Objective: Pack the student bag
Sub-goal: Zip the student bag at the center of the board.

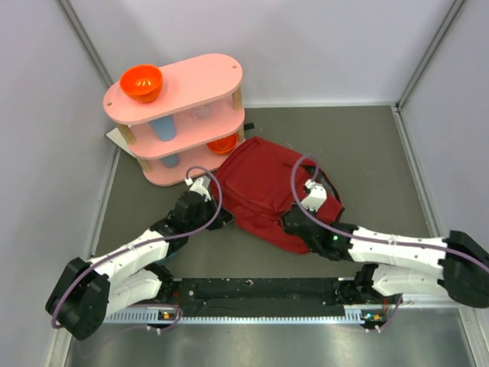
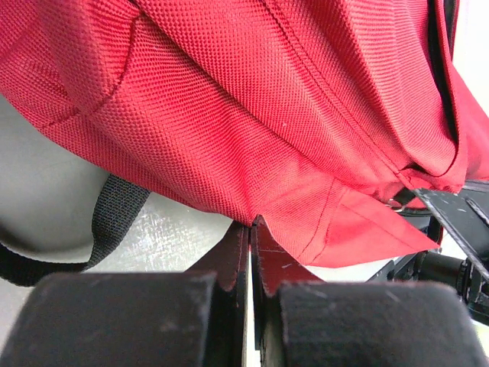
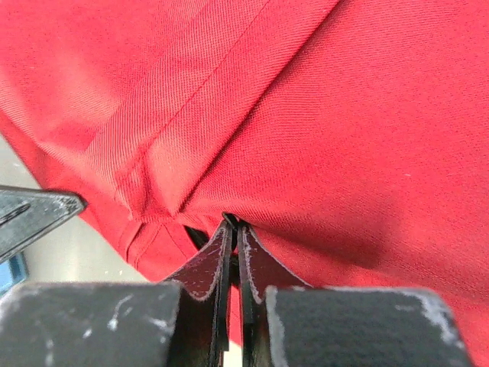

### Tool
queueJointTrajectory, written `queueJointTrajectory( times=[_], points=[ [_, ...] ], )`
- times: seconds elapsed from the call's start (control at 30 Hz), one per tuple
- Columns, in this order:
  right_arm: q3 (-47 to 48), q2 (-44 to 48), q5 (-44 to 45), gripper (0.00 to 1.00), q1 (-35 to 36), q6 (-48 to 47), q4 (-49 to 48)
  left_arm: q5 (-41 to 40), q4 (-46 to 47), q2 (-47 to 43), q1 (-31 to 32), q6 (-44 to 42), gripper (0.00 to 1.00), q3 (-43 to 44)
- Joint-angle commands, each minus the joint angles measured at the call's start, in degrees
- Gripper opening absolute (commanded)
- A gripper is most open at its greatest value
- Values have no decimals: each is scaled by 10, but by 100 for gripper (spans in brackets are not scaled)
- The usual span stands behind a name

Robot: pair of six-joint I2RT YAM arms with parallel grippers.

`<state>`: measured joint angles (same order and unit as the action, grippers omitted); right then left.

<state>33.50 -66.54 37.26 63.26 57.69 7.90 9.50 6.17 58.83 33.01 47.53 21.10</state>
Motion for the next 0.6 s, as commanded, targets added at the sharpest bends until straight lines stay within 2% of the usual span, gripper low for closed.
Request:
queueJointTrajectory(
  times=[0.0,0.27,0.5,0.53,0.57],
  points=[
    [-58,92,13,0,-8,-35,-18,-20,5,-9,-11,-21,0,15],
    [-135,291,25,0,-8,-6,60,10,3,11,-58,-47,0,34],
    [-150,381,4,0,-8,-52,73,25,-6,12,-88,-74,0,42],
    [-151,383,-2,0,-7,-61,68,31,-10,10,-88,-78,5,44],
    [-151,383,-9,0,-8,-76,56,38,-12,3,-88,-87,29,46]
  ],
)
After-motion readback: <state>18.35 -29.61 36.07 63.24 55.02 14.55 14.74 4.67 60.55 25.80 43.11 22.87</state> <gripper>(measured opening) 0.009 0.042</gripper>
